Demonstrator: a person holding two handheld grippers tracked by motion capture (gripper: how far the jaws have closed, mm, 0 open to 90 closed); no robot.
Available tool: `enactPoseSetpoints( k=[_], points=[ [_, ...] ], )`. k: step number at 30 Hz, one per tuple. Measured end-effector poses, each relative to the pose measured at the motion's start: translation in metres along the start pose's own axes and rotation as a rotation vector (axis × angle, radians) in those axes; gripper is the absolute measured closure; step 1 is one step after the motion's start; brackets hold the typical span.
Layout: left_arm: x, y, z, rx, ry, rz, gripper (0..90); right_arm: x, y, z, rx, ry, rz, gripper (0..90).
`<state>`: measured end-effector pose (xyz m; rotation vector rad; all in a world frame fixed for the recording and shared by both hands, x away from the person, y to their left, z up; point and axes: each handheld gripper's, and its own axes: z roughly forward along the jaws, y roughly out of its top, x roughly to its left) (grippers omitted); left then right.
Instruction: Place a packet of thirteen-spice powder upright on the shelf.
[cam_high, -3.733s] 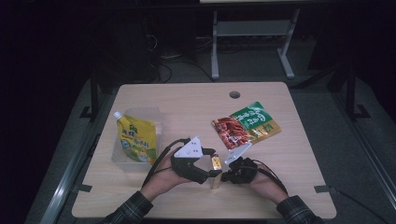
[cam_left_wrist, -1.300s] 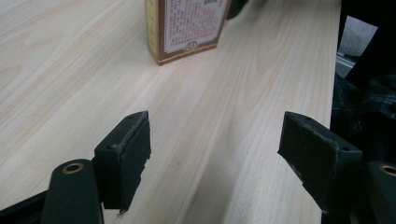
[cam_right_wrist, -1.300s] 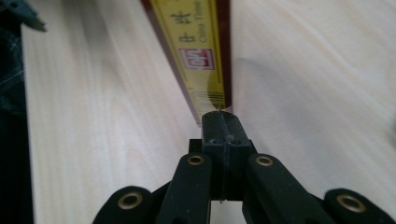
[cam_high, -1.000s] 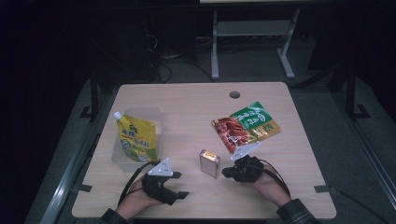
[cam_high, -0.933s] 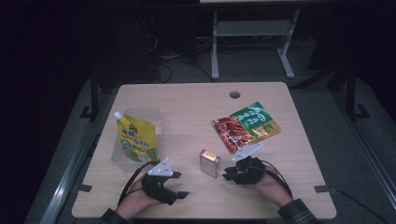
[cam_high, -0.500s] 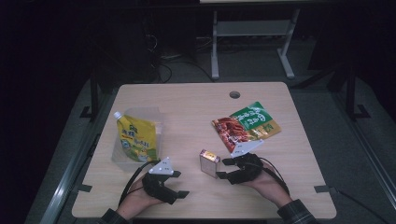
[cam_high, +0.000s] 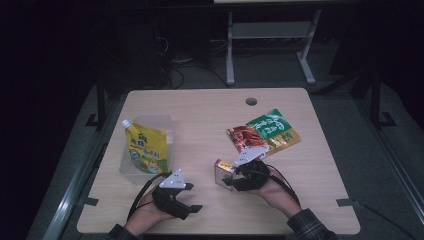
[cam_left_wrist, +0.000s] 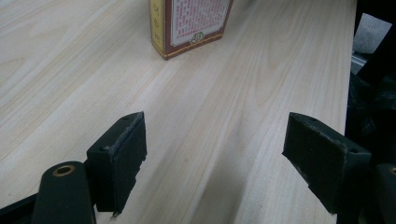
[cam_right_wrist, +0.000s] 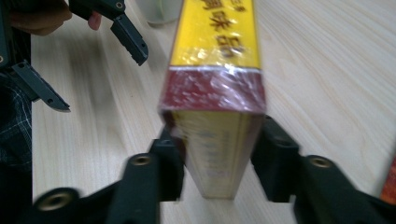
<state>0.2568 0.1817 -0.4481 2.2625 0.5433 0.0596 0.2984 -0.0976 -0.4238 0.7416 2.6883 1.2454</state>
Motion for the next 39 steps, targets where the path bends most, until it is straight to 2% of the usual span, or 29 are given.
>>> enactPoseSetpoints(
  k=[2, 8, 14, 18, 20, 21, 24, 27, 32, 36, 37, 39],
  points=[
    [0.000, 0.000, -0.001, -0.001, 0.004, -0.003, 20.5, 0.000, 0.002, 0.000, -0.002, -0.013, -0.008, 66.1],
    [-0.001, 0.000, -0.003, -0.008, 0.001, -0.016, 20.4, -0.001, 0.008, 0.000, -0.002, -0.004, -0.029, 66.7],
    [-0.002, -0.002, -0.006, -0.005, -0.006, -0.020, 20.0, -0.005, 0.022, 0.001, -0.007, 0.013, -0.048, 66.8],
    [-0.002, -0.002, -0.008, -0.004, -0.003, -0.023, 19.5, -0.010, 0.034, 0.006, -0.001, 0.009, -0.089, 66.7],
    [-0.002, -0.003, -0.009, -0.002, -0.007, -0.034, 19.4, -0.013, 0.040, 0.009, -0.004, 0.020, -0.088, 66.8],
    [-0.002, -0.003, -0.009, -0.005, -0.007, -0.041, 18.9, -0.015, 0.043, 0.011, -0.006, 0.017, -0.106, 66.8],
    [-0.004, -0.007, -0.013, 0.002, -0.003, -0.032, 17.8, -0.018, 0.053, 0.017, -0.014, 0.038, -0.116, 66.8],
    [-0.005, -0.010, -0.016, 0.001, 0.005, -0.028, 16.6, -0.021, 0.061, 0.021, -0.015, 0.044, -0.149, 66.8],
    [-0.004, -0.011, -0.020, -0.014, 0.011, -0.028, 14.6, -0.021, 0.078, 0.030, -0.025, 0.064, -0.157, 66.8],
    [-0.005, -0.012, -0.019, -0.005, 0.014, -0.008, 14.0, -0.022, 0.091, 0.038, -0.022, 0.079, -0.202, 66.8],
    [-0.005, -0.012, -0.019, -0.004, 0.014, -0.010, 13.9, -0.021, 0.094, 0.039, -0.024, 0.083, -0.190, 66.8],
    [-0.006, -0.012, -0.020, -0.015, 0.018, -0.019, 13.7, -0.022, 0.100, 0.043, -0.023, 0.091, -0.218, 66.8]
  ],
)
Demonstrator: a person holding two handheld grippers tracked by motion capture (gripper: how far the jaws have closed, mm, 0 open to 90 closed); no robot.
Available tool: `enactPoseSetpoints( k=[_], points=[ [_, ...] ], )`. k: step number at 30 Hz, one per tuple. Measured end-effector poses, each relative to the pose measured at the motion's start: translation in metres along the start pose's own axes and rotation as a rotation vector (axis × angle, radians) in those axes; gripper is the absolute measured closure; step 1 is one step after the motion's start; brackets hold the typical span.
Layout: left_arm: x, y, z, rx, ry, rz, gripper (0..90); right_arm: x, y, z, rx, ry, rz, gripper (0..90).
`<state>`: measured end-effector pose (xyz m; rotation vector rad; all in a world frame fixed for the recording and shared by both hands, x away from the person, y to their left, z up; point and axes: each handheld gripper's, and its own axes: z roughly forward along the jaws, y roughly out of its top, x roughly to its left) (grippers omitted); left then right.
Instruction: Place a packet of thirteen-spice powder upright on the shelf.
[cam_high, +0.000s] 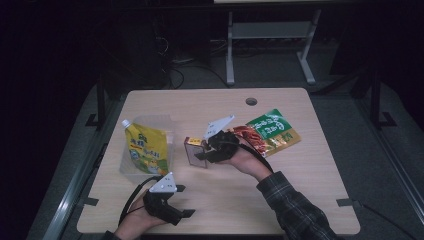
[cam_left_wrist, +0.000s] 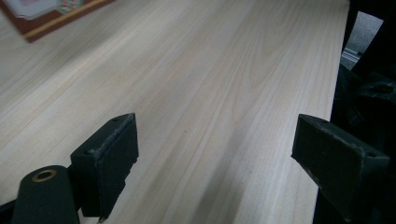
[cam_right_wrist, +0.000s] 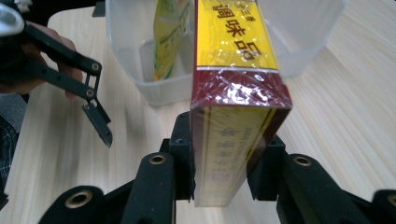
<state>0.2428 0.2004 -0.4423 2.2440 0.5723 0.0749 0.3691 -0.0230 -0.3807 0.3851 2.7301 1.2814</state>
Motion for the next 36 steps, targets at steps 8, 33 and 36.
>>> enactPoseSetpoints(
  k=[8, 33, 36],
  points=[
    [-0.003, -0.002, 0.000, 0.003, -0.007, -0.011, 13.7, -0.007, 0.024, 0.012, -0.012, 0.024, -0.048, 66.8],
    [-0.007, -0.003, 0.001, 0.000, -0.020, -0.005, 13.8, -0.027, 0.070, 0.050, 0.001, 0.041, -0.109, 66.9],
    [-0.007, -0.003, 0.001, 0.000, -0.021, -0.005, 13.8, -0.028, 0.072, 0.051, -0.001, 0.042, -0.112, 66.9]
  ],
)
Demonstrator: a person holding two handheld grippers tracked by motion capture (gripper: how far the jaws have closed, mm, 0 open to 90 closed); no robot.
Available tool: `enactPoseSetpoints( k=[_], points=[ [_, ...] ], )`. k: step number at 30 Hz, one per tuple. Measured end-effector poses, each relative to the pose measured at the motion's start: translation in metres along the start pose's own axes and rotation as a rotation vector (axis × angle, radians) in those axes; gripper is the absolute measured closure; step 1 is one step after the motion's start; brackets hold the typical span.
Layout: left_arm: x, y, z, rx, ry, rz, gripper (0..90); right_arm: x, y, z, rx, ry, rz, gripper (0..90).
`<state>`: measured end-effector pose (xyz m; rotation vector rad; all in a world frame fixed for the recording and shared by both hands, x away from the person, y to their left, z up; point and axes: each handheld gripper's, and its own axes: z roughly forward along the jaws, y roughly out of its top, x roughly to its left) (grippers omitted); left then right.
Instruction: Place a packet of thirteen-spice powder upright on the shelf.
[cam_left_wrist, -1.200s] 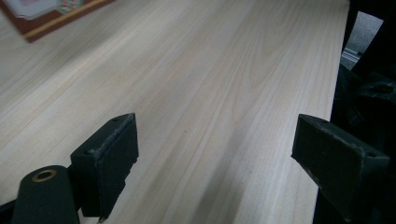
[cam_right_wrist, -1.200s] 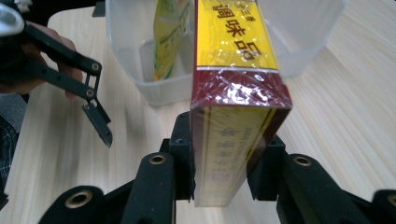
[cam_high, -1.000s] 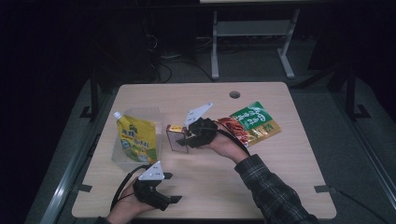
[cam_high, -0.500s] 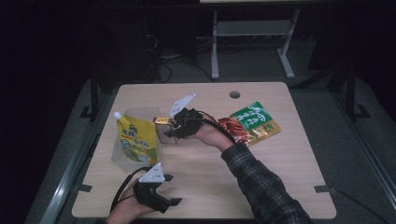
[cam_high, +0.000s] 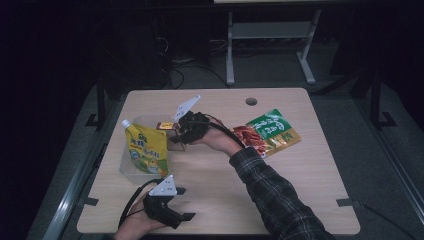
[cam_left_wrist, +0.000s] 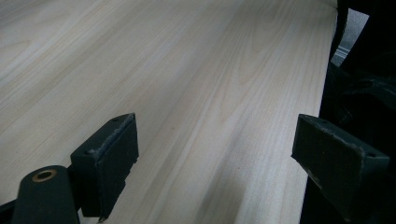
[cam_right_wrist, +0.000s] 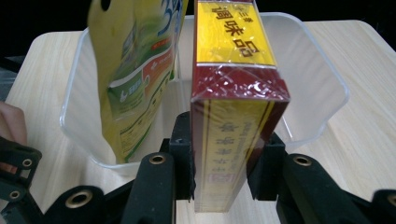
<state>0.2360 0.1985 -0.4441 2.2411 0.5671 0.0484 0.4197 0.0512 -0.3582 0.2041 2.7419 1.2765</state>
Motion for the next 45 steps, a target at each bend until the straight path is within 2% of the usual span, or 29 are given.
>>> enactPoseSetpoints(
  k=[11, 21, 25, 28, 31, 40, 42, 45],
  points=[
    [0.000, 0.000, 0.000, 0.003, -0.002, 0.007, 14.0, 0.003, 0.001, -0.001, 0.006, 0.011, -0.005, 66.9],
    [0.000, 0.001, 0.001, 0.008, -0.002, 0.013, 14.0, 0.002, -0.001, 0.004, -0.002, 0.024, 0.016, 66.9],
    [0.000, 0.001, 0.001, 0.008, -0.004, 0.013, 14.0, 0.002, 0.002, 0.010, -0.013, 0.036, 0.028, 66.9],
    [0.000, 0.001, 0.001, 0.007, -0.007, 0.013, 14.0, 0.000, 0.005, 0.017, -0.022, 0.037, 0.020, 66.9],
    [0.000, 0.001, 0.002, 0.006, -0.010, 0.016, 14.0, 0.000, 0.008, 0.024, -0.036, 0.051, 0.041, 66.9],
    [-0.001, 0.001, 0.005, 0.015, -0.020, 0.019, 14.0, 0.000, 0.020, 0.046, -0.044, 0.068, 0.030, 66.9],
    [-0.001, 0.002, 0.006, 0.016, -0.021, 0.024, 14.0, -0.001, 0.023, 0.050, -0.044, 0.072, 0.009, 66.9],
    [-0.001, 0.002, 0.006, 0.021, -0.023, 0.028, 14.0, 0.000, 0.029, 0.058, -0.052, 0.083, 0.005, 66.9]
  ],
)
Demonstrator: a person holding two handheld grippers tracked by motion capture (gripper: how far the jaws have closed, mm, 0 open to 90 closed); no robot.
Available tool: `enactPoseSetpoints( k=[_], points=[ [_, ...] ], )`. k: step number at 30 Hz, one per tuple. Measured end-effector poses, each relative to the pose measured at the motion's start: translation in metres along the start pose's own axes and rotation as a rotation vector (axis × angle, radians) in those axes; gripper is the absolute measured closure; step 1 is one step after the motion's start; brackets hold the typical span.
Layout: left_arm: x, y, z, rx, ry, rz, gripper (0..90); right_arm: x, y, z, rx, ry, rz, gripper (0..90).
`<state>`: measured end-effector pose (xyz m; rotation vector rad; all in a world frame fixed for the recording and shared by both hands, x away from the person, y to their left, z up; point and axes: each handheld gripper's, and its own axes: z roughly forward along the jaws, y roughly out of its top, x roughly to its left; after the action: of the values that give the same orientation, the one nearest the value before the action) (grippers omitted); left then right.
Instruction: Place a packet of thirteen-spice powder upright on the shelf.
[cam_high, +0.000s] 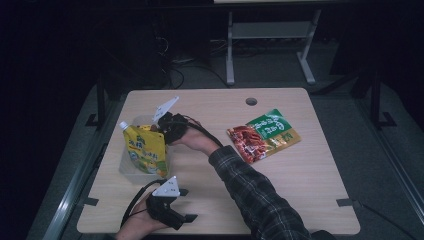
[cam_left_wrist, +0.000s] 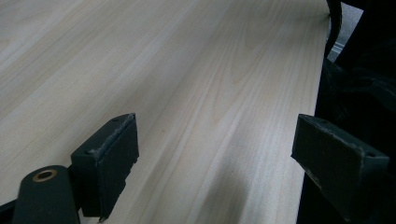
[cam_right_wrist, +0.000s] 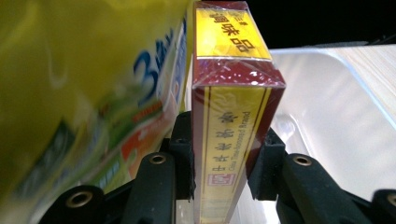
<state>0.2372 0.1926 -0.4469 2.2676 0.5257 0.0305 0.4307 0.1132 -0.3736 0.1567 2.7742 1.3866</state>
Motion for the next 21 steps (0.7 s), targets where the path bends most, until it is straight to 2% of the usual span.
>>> enactPoseSetpoints(
  k=[5, 7, 16, 21],
  points=[
    [0.000, 0.000, 0.000, 0.007, -0.002, 0.007, 14.0, 0.002, 0.001, 0.014, 0.007, 0.000, -0.020, 66.8],
    [0.000, 0.000, 0.000, 0.009, -0.002, 0.011, 14.0, 0.002, 0.000, 0.017, -0.001, 0.009, -0.005, 66.8],
    [0.000, 0.000, 0.002, 0.013, -0.008, 0.010, 14.0, -0.002, -0.003, 0.017, -0.016, 0.029, 0.007, 64.0],
    [0.000, 0.000, 0.003, 0.017, -0.012, 0.009, 14.0, -0.001, -0.003, 0.014, -0.024, 0.021, 0.001, 61.8]
  ],
)
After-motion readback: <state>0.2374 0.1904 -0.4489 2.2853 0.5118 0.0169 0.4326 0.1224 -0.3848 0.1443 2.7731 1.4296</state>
